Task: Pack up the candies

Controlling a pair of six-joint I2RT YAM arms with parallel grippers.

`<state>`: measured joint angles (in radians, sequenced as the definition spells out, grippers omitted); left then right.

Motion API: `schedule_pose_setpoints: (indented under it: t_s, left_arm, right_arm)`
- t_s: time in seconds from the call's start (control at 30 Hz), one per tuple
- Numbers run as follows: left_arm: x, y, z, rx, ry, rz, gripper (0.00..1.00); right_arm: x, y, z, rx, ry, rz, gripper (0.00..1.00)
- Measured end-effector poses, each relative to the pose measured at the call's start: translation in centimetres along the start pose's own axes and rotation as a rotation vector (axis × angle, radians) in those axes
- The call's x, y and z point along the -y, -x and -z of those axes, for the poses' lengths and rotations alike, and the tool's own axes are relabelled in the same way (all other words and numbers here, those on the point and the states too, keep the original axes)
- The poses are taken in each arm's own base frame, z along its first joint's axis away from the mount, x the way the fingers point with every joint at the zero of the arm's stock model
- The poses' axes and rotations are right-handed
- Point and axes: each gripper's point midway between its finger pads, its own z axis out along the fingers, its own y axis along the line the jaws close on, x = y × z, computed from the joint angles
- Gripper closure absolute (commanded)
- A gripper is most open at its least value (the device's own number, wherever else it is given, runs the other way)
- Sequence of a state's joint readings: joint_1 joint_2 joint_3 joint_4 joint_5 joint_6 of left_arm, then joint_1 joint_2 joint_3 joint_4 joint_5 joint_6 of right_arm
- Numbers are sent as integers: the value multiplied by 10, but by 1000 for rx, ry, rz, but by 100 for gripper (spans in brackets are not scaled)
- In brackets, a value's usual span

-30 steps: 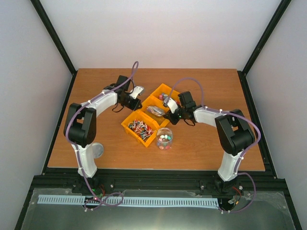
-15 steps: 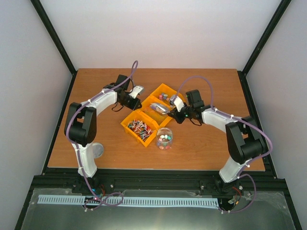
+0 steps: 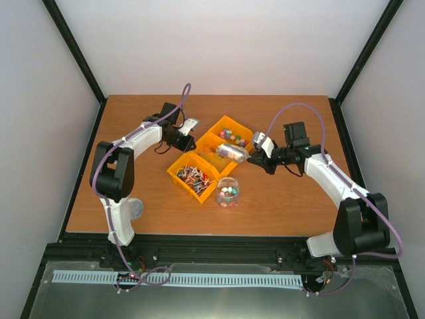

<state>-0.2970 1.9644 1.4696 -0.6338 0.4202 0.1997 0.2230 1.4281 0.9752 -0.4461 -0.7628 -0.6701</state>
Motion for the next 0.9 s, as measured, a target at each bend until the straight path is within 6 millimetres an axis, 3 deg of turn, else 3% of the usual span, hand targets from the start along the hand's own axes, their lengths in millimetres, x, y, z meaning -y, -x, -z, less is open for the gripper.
schedule_pose_setpoints:
  t_s: [0.37, 0.63, 0.9]
  left_arm:
    - [-1, 1, 0, -8, -1, 5, 99]
    - [-2, 2, 0, -9, 0, 3, 99]
    - [-3, 3, -1, -10, 0, 4, 99]
  right_arm:
    - [-52, 3, 43, -57, 97, 245, 97]
    - [-64, -16, 55, -174, 130, 305, 97]
    - [-61, -20, 66, -258, 120, 361, 97]
